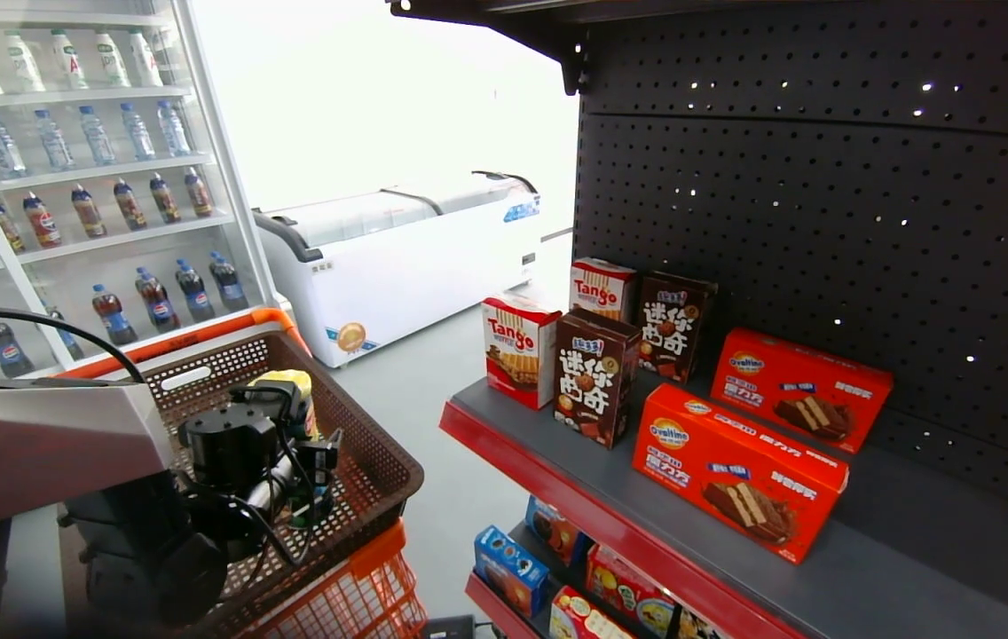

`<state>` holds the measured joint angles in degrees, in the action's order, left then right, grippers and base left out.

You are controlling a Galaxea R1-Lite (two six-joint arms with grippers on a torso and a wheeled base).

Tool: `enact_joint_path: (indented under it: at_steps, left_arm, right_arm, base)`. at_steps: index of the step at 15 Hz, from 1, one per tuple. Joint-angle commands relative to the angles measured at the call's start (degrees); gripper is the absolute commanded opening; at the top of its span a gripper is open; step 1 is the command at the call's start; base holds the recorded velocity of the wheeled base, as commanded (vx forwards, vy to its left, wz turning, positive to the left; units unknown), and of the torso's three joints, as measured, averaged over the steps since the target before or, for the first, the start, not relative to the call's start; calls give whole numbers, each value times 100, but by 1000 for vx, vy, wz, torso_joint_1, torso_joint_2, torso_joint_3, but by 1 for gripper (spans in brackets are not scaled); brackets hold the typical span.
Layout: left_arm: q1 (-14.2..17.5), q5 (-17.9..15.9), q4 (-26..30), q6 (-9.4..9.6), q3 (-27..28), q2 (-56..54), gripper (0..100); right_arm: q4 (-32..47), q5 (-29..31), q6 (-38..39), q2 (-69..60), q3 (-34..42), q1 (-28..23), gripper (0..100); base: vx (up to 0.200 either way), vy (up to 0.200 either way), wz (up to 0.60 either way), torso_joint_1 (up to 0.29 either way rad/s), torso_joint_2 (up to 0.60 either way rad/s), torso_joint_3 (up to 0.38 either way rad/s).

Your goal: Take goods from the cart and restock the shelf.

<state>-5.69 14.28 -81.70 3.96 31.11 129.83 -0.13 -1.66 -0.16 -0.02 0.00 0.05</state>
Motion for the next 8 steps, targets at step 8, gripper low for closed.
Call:
enact_joint_path:
  at_steps: [8]
  left_arm:
    - [-178, -1085, 3697, -203, 1275, -2498, 0]
  right_arm:
    - [-4, -1, -11, 2, 0, -5, 100]
  base:
    - [0, 0, 0, 0, 0, 0]
